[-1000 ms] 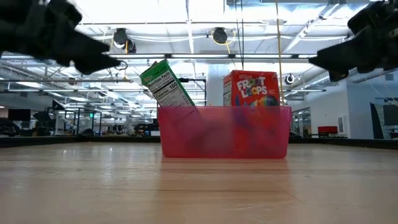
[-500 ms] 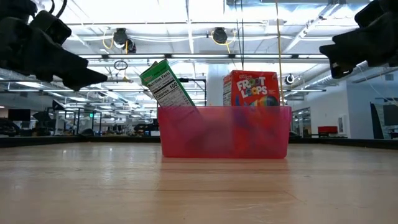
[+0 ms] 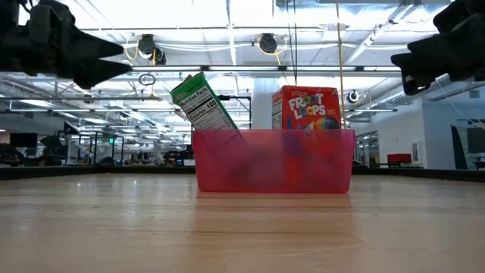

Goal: Pick & Place Kitchen Items
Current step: Return to Home Position

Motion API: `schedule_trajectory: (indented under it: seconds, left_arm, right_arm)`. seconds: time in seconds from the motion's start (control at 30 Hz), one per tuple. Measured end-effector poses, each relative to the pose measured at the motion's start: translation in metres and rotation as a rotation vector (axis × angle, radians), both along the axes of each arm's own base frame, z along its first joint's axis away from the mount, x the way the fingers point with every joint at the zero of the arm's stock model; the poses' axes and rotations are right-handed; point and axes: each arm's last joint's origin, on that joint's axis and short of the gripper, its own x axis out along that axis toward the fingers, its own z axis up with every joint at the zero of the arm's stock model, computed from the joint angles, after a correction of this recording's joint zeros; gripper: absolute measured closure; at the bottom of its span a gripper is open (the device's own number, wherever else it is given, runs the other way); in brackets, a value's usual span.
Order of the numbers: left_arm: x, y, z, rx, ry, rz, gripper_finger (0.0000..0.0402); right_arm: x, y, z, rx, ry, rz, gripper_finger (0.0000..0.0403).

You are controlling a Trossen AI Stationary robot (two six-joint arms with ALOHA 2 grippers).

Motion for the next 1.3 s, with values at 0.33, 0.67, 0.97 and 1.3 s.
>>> schedule_trajectory:
  seconds: [0.33,0.67,0.97,1.3]
  left_arm:
    - [-0.016,0.005,-0.002,-0.049,-0.021,-0.038,0.005]
    - [-0.012,0.004,-0.009,-0.036,0.068,-0.028,0.005]
    - [-0.012,0.004,-0.009,-0.037,0.058,-0.028,0.005]
    - [-0.012,0.004,-0.009,-0.036,0.057,-0.027,0.005]
  right_arm:
    - [0.0,0.002,0.005,0.015,-0.05,0.075,0.0268]
    - [-0.001,0.002,0.02,0.048,-0.201,0.075,0.0268]
    - [-0.001,0.002,0.02,0.049,-0.204,0.075,0.0268]
    - [-0.001,0.002,0.021,0.05,-0.208,0.075,0.0268]
